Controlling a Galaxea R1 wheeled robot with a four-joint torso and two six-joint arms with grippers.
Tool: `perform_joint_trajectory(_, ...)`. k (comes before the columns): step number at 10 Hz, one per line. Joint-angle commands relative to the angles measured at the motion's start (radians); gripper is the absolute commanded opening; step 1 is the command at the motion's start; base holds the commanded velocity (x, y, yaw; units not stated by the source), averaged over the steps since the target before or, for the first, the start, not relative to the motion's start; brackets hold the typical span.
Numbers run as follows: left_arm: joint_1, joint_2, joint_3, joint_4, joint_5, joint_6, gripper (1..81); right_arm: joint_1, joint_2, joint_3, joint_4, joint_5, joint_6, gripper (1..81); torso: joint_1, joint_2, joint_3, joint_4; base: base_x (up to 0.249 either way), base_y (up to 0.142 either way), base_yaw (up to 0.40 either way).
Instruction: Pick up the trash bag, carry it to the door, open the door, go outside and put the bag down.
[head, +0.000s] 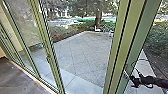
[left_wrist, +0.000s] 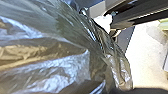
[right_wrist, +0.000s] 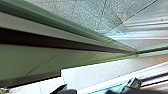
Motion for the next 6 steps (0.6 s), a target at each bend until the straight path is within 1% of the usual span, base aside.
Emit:
perform_joint_trajectory(1,-0.006,-0.003,0.01,-0.001,0.092,0.008,1.0,0.051,-0.082,0.195,0.001,-0.139,-0.061,81.1,0.0,0.0,0.0,0.0,0.0,0.0,0.0)
perform_joint_trajectory(2,-0.003,0.0,0.01,0.001,0.092,0.009,1.0,0.057,-0.121,0.221,-0.001,-0.104,-0.062,81.1,0.001,0.001,-0.001,0.0,0.0,0.0,0.0)
perform_joint_trajectory(3,0.002,0.001,0.01,0.004,0.093,0.009,1.0,0.074,-0.157,0.237,-0.001,-0.098,-0.064,81.1,0.002,0.002,-0.002,0.001,0.0,0.0,0.0)
perform_joint_trajectory(5,0.014,0.003,0.01,0.008,0.092,0.012,1.0,0.112,-0.181,0.243,-0.006,-0.056,-0.064,81.1,0.003,0.003,-0.002,0.001,0.0,0.0,0.0)
perform_joint_trajectory(6,0.019,0.003,0.01,0.008,0.092,0.014,1.0,0.144,-0.184,0.229,-0.019,-0.059,-0.065,81.1,0.003,0.003,-0.003,0.001,0.0,0.0,0.0)
